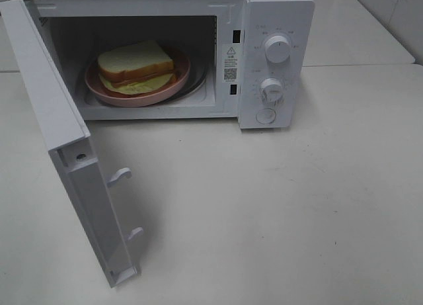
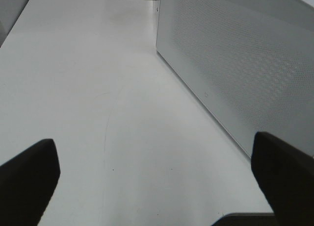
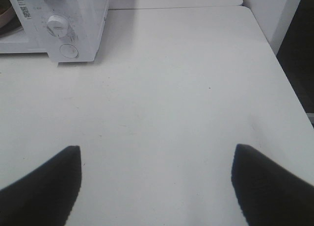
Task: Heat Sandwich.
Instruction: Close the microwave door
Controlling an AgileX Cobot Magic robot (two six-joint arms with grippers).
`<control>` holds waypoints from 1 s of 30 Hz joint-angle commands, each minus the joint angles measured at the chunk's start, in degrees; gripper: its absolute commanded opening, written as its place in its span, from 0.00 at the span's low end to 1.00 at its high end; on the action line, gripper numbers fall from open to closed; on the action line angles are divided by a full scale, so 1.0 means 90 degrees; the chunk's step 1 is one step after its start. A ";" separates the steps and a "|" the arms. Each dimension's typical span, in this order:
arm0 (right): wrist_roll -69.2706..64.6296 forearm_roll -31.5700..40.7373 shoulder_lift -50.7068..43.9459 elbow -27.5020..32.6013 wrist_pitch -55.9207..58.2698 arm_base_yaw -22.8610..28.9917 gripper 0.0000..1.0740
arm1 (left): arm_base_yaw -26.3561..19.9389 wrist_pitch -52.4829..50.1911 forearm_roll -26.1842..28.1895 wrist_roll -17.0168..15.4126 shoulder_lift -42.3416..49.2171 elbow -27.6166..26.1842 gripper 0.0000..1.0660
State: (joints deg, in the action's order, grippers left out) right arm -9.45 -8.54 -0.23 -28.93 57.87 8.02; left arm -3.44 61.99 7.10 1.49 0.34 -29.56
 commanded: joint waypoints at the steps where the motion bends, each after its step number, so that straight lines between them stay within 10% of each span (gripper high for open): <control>1: 0.0051 0.0013 -0.0172 0.0013 -0.0083 -0.0057 0.71 | 0.0051 -0.0064 0.0032 0.0006 0.0064 0.0013 0.94; 30: 0.0051 0.0006 -0.0172 0.0013 -0.0083 -0.0057 0.71 | 0.0051 -0.0064 0.0146 0.0006 -0.0006 0.0013 0.94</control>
State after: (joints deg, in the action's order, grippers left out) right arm -9.45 -8.54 -0.23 -28.93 57.87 8.02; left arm -3.44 61.99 8.02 1.49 0.34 -29.56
